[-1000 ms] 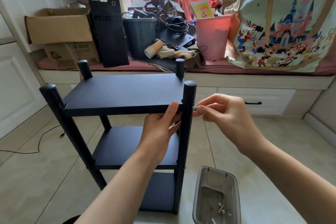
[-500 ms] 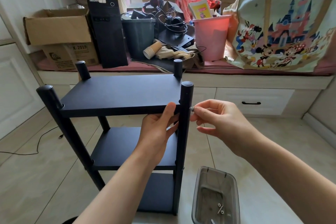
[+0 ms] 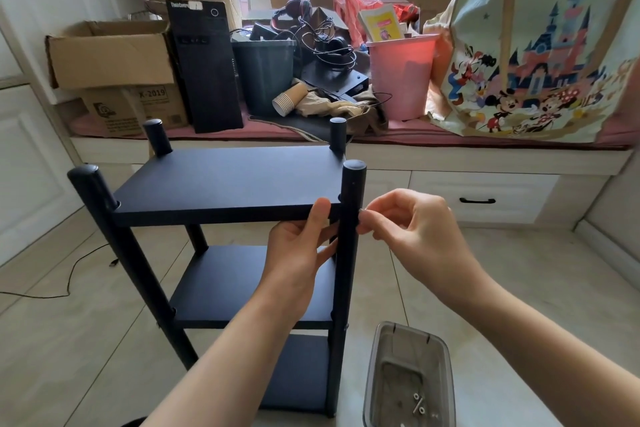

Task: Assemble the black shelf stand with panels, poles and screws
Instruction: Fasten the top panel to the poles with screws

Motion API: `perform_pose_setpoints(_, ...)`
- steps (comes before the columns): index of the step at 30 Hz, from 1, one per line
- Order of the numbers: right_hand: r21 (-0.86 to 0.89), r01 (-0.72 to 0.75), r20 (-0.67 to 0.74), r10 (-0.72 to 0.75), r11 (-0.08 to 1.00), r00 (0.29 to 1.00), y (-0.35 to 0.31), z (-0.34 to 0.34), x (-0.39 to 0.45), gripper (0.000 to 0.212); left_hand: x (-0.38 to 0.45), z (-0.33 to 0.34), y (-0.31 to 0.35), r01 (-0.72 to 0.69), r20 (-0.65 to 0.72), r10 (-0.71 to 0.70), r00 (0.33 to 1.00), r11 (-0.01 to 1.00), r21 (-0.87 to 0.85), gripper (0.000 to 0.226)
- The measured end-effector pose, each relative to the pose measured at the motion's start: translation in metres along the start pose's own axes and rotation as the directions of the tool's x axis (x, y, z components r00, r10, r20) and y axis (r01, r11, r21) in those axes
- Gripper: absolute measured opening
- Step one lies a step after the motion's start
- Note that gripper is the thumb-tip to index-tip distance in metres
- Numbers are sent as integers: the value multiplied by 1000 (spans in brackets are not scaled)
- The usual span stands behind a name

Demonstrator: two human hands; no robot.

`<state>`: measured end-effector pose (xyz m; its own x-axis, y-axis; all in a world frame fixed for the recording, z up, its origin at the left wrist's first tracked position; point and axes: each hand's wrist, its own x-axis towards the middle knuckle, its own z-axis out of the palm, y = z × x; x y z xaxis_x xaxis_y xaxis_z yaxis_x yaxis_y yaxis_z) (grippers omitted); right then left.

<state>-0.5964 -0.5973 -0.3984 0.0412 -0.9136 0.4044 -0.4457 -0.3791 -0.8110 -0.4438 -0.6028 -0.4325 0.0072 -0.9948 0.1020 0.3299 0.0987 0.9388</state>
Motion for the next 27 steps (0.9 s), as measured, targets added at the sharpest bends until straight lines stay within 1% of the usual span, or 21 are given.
perform_pose_setpoints(4, -188, 136, -42, -146, 973, 988, 1, 3, -1, 6, 0, -1, 0, 6, -5, -6, 1000, 1000, -13, 45)
perform_pose_setpoints(6, -271, 198, -30, -214, 942, 976, 3, 4, -1, 6, 1, 0, 0, 10, -9, -10, 1000, 1000, -25, 48)
perform_pose_setpoints(8, -318, 229, -6, -244, 920, 970, 4, 5, -2, 6, 0, 1, 0, 14, -14, -14, 1000, 999, -42, 48)
perform_pose_setpoints(11, -328, 238, 5, -251, 914, 968, 5, 5, 0, 6, 0, 2, 1, 14, -28, -15, 999, 999, -44, 47)
perform_pose_setpoints(16, -298, 217, 8, -224, 930, 974, 5, 5, 2, 5, 1, 2, 1, 14, -41, -15, 999, 1000, -27, 41)
perform_pose_setpoints(19, -264, 201, 8, -206, 943, 979, 6, 5, 1, 5, 1, 0, 2, 10, -3, -10, 1000, 1000, -22, 37)
perform_pose_setpoints(22, -252, 196, -7, -205, 948, 979, 8, 6, -1, 7, 1, -3, 4, -15, 26, 14, 1000, 1000, 14, 26)
perform_pose_setpoints(25, -297, 215, -11, -229, 930, 973, 10, 7, -1, 6, 1, -3, 3, -29, 17, 29, 999, 999, 36, 17)
perform_pose_setpoints(27, -326, 232, -8, -248, 916, 969, 10, 7, 0, 5, 0, -2, 2, -26, 8, 26, 1000, 999, 40, 18)
